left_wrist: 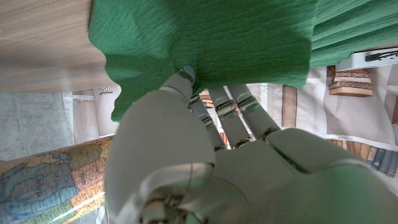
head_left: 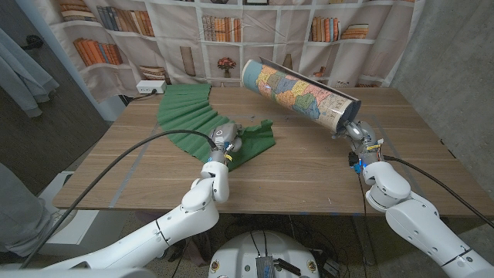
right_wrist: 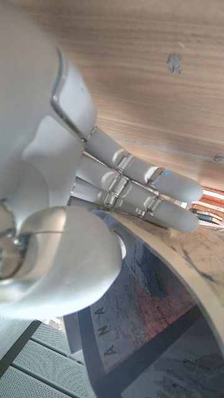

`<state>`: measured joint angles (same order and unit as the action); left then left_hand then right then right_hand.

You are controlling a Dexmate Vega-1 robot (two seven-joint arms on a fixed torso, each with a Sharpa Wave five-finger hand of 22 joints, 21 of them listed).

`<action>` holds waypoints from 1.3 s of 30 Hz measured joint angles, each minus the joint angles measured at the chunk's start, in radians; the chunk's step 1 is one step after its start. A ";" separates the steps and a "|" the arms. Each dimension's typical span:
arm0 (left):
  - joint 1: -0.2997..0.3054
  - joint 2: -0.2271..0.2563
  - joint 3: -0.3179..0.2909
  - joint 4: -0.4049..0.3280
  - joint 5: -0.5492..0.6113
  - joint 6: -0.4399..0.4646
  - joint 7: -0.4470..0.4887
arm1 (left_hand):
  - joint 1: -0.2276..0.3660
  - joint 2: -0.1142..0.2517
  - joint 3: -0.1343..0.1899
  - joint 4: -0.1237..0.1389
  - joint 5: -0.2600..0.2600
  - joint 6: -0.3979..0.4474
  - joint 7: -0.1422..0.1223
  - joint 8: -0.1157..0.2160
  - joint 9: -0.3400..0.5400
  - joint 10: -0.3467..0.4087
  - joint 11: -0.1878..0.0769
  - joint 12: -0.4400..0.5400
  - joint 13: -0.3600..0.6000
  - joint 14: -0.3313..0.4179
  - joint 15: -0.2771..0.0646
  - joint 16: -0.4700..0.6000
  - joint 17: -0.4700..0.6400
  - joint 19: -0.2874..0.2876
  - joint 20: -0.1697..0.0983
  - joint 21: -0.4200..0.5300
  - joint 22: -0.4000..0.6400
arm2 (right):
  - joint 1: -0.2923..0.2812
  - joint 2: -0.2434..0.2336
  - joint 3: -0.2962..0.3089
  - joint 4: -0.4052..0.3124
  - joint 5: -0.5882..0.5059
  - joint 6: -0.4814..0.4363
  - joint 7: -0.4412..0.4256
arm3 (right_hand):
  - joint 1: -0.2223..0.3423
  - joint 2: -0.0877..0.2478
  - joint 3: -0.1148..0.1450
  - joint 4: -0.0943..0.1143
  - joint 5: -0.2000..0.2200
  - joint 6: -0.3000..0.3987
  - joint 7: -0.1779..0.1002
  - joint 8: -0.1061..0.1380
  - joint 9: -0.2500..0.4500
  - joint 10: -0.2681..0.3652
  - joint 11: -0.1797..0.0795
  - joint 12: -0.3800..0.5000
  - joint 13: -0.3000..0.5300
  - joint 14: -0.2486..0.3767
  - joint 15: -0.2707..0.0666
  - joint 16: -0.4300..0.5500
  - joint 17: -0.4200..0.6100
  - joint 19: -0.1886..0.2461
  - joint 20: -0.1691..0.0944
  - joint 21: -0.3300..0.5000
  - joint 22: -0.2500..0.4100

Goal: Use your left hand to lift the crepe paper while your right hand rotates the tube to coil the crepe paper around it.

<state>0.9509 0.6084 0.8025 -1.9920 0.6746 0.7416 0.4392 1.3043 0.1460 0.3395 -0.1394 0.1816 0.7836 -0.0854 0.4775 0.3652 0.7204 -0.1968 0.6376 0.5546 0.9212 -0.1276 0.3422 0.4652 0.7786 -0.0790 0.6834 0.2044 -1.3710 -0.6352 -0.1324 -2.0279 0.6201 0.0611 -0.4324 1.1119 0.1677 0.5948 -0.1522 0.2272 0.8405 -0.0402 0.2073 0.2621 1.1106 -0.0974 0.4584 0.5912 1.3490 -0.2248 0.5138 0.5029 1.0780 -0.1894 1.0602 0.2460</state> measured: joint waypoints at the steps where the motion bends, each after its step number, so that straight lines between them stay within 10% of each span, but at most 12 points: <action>1: 0.006 0.000 -0.008 0.002 -0.005 -0.010 0.011 | 0.002 -0.002 0.000 0.000 0.000 0.009 0.006 0.000 -0.005 -0.003 0.004 0.000 0.000 0.003 -0.003 -0.008 -0.002 0.020 -0.005 0.015 -0.002 | 0.000 0.000 0.000 0.000 0.001 -0.001 0.000 | 0.000 0.000 0.000 0.000 0.000 0.000 0.000 0.000 0.000 0.000 0.000 0.000 0.000 0.000 0.000 0.000 0.000 -0.001 -0.001 0.003 0.000; 39: 0.115 0.007 -0.158 0.032 -0.095 -0.257 0.257 | 0.129 -0.073 0.014 -0.025 0.011 0.210 0.059 -0.005 -0.100 0.041 0.068 -0.040 -0.054 0.133 -0.048 -0.072 -0.059 0.121 -0.042 0.153 -0.009 | -0.004 0.018 -0.002 -0.010 0.011 0.007 -0.010 | 0.001 -0.001 0.000 0.000 0.001 -0.003 0.003 -0.001 0.000 0.006 0.000 -0.015 0.002 0.001 0.001 -0.008 -0.005 -0.011 0.007 0.014 -0.017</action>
<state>1.0664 0.6157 0.6443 -1.9597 0.5793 0.4849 0.6959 1.4334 0.0728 0.3535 -0.1643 0.1924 0.9936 -0.0267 0.4723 0.2651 0.7611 -0.1291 0.5971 0.5002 1.0542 -0.1752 0.2705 0.4058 0.8993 -0.1212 0.8366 0.1951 -1.3752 -0.6173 -0.1339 -2.0375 0.6310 0.0681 -0.4421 1.1131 0.1666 0.5948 -0.1522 0.2282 0.8376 -0.0374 0.2063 0.2626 1.1169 -0.0969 0.4436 0.5927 1.3501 -0.2237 0.5060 0.4979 1.0674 -0.1822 1.0747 0.2287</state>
